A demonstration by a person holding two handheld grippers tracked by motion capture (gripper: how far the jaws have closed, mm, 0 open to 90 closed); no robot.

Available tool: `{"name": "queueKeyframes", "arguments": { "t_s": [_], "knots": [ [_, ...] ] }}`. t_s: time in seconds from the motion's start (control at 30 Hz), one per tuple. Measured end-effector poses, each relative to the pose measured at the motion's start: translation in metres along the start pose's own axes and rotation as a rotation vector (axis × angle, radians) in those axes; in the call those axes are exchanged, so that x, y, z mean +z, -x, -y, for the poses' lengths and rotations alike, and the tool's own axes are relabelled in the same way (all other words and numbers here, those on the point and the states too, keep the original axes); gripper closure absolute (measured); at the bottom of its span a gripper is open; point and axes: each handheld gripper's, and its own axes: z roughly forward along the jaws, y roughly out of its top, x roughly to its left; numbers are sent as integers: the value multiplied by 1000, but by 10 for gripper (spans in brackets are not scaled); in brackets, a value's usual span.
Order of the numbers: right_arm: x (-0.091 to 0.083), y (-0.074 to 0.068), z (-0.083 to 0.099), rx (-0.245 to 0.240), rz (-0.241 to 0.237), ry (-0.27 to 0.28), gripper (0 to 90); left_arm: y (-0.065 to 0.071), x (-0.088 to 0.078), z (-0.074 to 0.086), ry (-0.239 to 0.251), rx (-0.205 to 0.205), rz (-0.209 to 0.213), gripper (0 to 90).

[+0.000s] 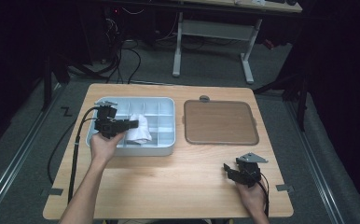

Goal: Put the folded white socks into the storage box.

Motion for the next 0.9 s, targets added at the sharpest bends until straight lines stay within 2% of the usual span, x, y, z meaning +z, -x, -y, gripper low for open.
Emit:
{"name": "queueKeyframes", "arguments": {
  "t_s": [0.2, 0.37, 0.53, 0.7, 0.9],
  "knots": [
    [0, 0, 0, 0, 1, 0, 396, -7, 8, 6, -22, 33, -45, 730],
    [0, 0, 0, 0, 0, 0, 396, -14, 10, 7, -30, 26, -61, 730],
    [0, 0, 0, 0, 1, 0, 396, -23, 11, 11, -35, 48, -97, 730],
    [0, 0, 0, 0, 1, 0, 396, -28, 11, 16, -37, 101, -131, 730],
    [0, 0, 0, 1, 1, 0, 396, -28, 14, 25, -34, 200, -159, 730]
  ]
}}
